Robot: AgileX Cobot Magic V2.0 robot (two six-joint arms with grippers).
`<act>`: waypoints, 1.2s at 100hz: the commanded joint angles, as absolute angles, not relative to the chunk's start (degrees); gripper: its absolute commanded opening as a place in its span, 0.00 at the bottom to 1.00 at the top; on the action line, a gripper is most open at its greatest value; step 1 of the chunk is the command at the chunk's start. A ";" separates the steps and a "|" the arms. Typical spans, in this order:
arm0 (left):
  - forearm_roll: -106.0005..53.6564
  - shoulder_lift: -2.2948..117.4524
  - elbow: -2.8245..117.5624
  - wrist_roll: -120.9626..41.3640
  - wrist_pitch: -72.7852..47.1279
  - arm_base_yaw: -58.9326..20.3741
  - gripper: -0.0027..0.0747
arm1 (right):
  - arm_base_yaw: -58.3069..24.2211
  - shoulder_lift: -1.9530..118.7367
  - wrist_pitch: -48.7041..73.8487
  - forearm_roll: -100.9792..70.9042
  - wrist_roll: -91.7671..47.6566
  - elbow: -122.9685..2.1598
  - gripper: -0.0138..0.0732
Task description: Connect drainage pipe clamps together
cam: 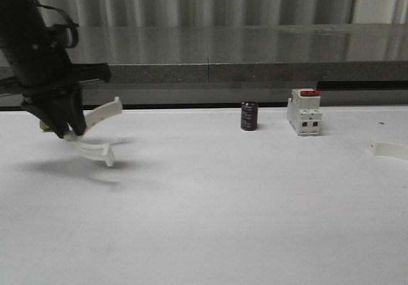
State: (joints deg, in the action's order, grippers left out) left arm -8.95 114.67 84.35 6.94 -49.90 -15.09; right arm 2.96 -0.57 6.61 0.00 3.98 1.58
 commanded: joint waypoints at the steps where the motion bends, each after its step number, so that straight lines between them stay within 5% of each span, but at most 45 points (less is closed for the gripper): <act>1: -11.50 113.59 85.99 7.79 -48.04 -16.80 0.05 | 2.92 -1.71 2.33 0.00 3.62 0.61 0.08; 25: -11.57 115.72 85.97 8.86 -47.97 -18.28 0.08 | 2.92 -1.71 2.33 0.00 3.62 0.61 0.08; 46: -11.57 115.72 85.97 8.86 -47.84 -18.28 0.44 | 2.92 -1.71 2.33 0.00 3.62 0.61 0.08; 55: -11.67 115.50 85.97 8.86 -47.84 -18.28 0.52 | 2.92 -1.71 2.33 0.00 3.62 0.61 0.08; 80: -9.74 110.72 86.13 8.86 -47.85 -18.28 0.42 | 2.92 -1.71 2.33 0.00 3.62 0.61 0.08; 104: -1.23 101.36 85.14 8.86 -50.03 -18.17 0.01 | 2.92 -1.71 2.33 0.00 3.62 0.61 0.08; 120: 1.17 94.99 82.76 8.86 -50.18 -16.82 0.01 | 2.92 -1.71 2.33 0.00 3.62 0.61 0.08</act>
State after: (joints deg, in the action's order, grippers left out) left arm -0.64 100.79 82.70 8.37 -51.15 -17.70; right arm 2.96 -0.57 6.61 0.00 3.98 1.58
